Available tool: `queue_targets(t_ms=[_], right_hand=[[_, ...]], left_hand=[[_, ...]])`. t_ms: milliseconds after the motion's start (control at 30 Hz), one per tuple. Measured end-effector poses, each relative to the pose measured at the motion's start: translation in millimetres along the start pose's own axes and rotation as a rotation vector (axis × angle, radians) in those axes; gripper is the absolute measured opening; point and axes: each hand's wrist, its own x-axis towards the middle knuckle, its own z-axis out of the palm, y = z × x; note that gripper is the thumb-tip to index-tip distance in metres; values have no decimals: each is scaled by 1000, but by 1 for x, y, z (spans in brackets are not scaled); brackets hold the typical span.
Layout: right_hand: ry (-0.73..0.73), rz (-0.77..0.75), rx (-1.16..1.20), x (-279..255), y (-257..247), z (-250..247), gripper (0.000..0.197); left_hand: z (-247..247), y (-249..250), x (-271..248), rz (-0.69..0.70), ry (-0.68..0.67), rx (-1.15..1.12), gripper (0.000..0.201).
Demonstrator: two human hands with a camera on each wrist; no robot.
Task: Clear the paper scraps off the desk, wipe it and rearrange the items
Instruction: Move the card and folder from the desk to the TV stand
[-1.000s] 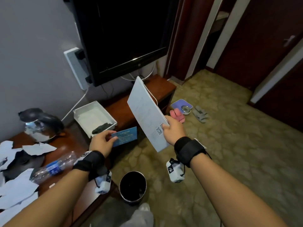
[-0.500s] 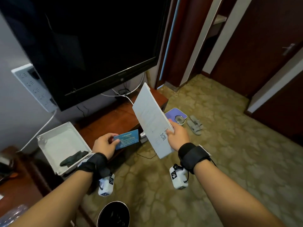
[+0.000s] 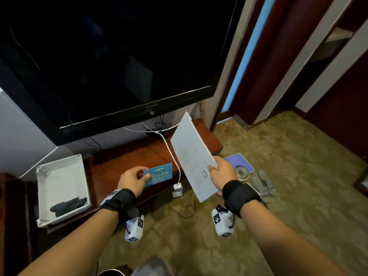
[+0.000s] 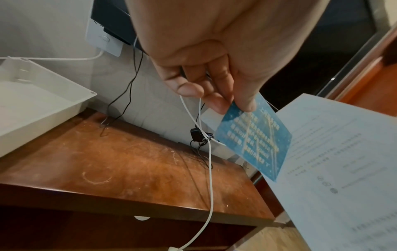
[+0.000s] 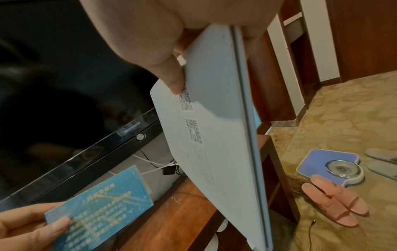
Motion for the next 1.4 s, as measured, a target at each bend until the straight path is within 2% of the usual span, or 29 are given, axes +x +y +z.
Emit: queue_targets(t_ms=[133, 400, 667, 833, 1000, 1133, 1267, 1400], right_hand=[[-45, 14, 60, 53, 7, -11, 27], [-154, 117, 63, 172, 31, 2, 27], [-220, 215, 40, 263, 42, 5, 31], [-287, 263, 138, 307, 63, 26, 22], [-368, 212, 220, 347, 79, 52, 21], [-350, 173, 158, 377, 90, 72, 24], [-324, 197, 66, 398, 96, 96, 27], [-262, 166, -96, 410, 103, 126, 40]], left_hand=[[15, 19, 27, -65, 40, 62, 15], [48, 29, 118, -174, -5, 132, 14], [94, 31, 194, -269, -45, 133, 17], [121, 27, 208, -349, -39, 143, 18], [143, 21, 215, -438, 24, 159, 15], [149, 9, 223, -486, 69, 165, 16], [148, -12, 224, -523, 133, 91, 19], [144, -29, 216, -555, 277, 64, 17]])
